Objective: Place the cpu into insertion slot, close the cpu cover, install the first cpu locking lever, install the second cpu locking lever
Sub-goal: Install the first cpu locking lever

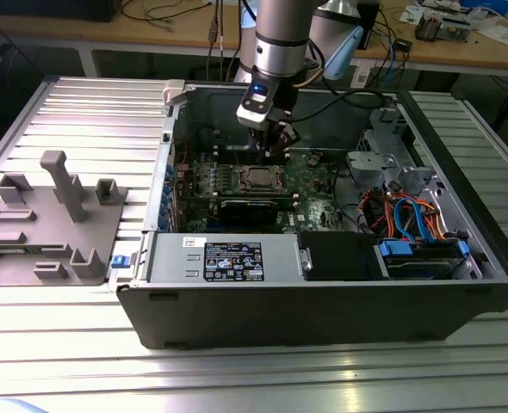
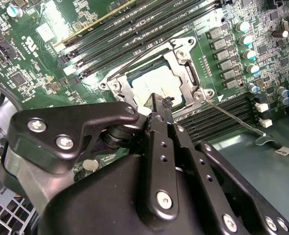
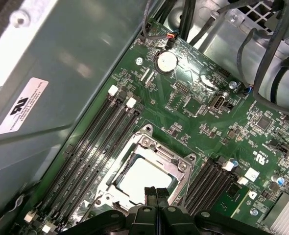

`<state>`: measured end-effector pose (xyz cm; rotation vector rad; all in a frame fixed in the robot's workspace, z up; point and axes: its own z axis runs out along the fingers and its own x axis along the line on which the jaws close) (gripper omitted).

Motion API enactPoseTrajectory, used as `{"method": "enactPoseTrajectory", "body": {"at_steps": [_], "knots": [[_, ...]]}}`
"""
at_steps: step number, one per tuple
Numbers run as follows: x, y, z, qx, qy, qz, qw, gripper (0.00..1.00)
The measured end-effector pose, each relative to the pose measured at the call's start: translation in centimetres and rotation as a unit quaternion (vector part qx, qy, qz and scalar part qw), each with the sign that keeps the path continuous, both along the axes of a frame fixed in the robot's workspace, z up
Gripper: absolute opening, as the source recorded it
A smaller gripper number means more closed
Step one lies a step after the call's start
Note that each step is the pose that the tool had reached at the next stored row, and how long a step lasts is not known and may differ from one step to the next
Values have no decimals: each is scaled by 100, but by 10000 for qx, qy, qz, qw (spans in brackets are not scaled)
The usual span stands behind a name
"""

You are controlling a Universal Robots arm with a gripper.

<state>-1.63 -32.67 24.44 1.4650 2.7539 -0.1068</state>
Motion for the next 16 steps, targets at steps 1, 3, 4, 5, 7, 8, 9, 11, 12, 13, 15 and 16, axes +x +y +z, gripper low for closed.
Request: {"method": "enactPoseTrajectory", "body": {"at_steps": [1, 3, 4, 5, 7, 8, 9, 11, 12, 13, 15, 16], "knots": [[0, 0, 0, 0, 0, 11, 10000, 11], [0, 0, 0, 0, 0, 43, 10000, 11], [0, 0, 0, 0, 0, 53, 10000, 11], [0, 0, 0, 0, 0, 67, 10000, 11], [0, 0, 0, 0, 0, 94, 10000, 11], [0, 0, 0, 0, 0, 108, 9999, 11], [0, 0, 0, 0, 0, 118, 9999, 11], [0, 0, 0, 0, 0, 138, 9999, 11], [0, 0, 0, 0, 0, 148, 9999, 11], [0, 0, 0, 0, 0, 165, 9999, 11], [0, 0, 0, 0, 0, 186, 9998, 11], [0, 0, 0, 0, 0, 203, 9998, 11]]}}
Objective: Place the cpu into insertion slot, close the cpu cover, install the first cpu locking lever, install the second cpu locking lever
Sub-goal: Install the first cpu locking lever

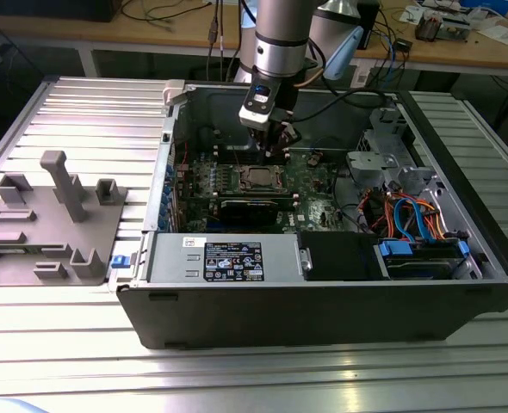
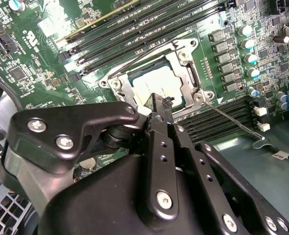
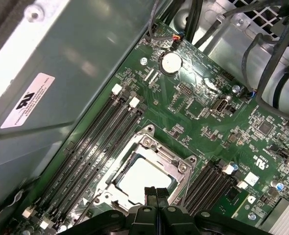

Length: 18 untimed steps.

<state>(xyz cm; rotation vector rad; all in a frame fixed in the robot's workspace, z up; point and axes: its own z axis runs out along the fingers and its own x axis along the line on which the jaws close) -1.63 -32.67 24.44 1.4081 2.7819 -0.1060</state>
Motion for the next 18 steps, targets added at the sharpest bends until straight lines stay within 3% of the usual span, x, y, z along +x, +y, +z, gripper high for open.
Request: {"method": "enactPoseTrajectory", "body": {"at_steps": [18], "knots": [[0, 0, 0, 22, 0, 149, 9999, 11]]}}
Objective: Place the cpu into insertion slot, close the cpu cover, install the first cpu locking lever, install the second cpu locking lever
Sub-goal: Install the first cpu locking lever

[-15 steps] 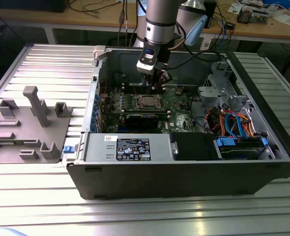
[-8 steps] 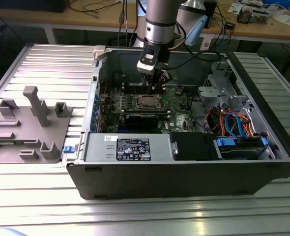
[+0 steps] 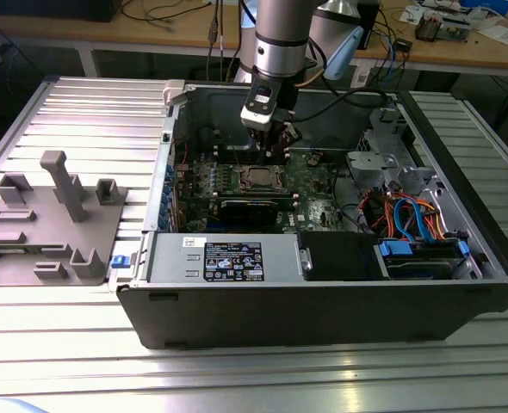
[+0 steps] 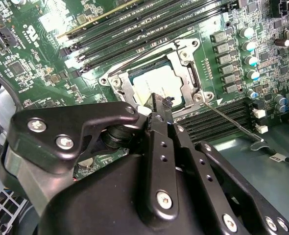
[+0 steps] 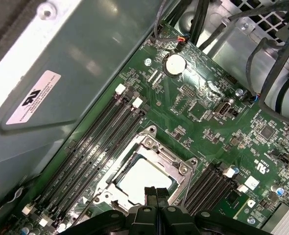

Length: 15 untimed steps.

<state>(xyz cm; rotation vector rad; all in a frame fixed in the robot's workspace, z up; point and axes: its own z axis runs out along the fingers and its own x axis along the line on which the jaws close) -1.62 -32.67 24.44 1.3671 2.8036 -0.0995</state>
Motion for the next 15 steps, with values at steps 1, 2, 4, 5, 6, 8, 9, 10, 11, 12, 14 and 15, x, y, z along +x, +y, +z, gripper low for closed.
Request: {"method": "enactPoseTrajectory", "body": {"at_steps": [1, 2, 4, 5, 6, 8, 9, 10, 11, 12, 14, 15], "knots": [[0, 0, 0, 0, 0, 6, 10000, 11], [0, 0, 0, 0, 0, 11, 10000, 11], [0, 0, 0, 0, 0, 31, 10000, 11], [0, 0, 0, 0, 0, 38, 10000, 11], [0, 0, 0, 0, 0, 45, 10000, 11], [0, 0, 0, 0, 0, 60, 10000, 11], [0, 0, 0, 0, 0, 66, 10000, 11], [0, 0, 0, 0, 0, 72, 10000, 11], [0, 0, 0, 0, 0, 79, 10000, 11], [0, 0, 0, 0, 0, 91, 10000, 11], [0, 0, 0, 0, 0, 102, 9999, 11], [0, 0, 0, 1, 0, 107, 9999, 11]]}}
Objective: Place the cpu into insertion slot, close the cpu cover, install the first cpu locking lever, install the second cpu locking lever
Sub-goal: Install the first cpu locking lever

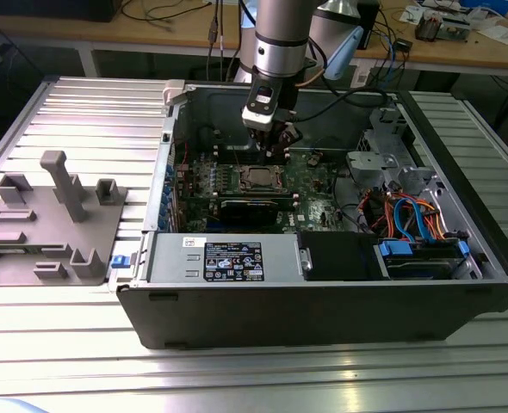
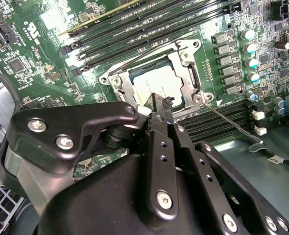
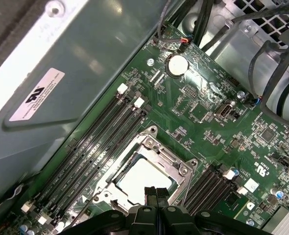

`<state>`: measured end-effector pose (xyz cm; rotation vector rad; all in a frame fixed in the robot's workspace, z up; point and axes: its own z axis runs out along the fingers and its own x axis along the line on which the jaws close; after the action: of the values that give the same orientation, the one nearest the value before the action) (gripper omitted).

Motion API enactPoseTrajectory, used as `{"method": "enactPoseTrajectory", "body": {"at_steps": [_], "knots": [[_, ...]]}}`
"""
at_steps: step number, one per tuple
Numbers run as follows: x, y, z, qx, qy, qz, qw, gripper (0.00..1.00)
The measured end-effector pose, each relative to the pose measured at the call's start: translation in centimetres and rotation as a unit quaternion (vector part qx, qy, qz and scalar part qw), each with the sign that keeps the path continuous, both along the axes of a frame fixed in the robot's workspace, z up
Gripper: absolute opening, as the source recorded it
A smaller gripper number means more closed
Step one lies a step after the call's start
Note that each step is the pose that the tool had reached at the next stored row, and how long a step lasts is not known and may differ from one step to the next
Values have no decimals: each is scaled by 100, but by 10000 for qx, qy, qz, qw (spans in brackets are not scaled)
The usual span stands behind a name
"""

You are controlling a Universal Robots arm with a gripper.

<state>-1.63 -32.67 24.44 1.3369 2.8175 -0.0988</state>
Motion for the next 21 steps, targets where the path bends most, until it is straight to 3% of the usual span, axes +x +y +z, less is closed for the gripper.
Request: {"method": "enactPoseTrajectory", "body": {"at_steps": [6, 21], "knots": [[0, 0, -1, 25, 0, 34, 10000, 11], [0, 0, 0, 27, 0, 265, 9996, 11]]}}
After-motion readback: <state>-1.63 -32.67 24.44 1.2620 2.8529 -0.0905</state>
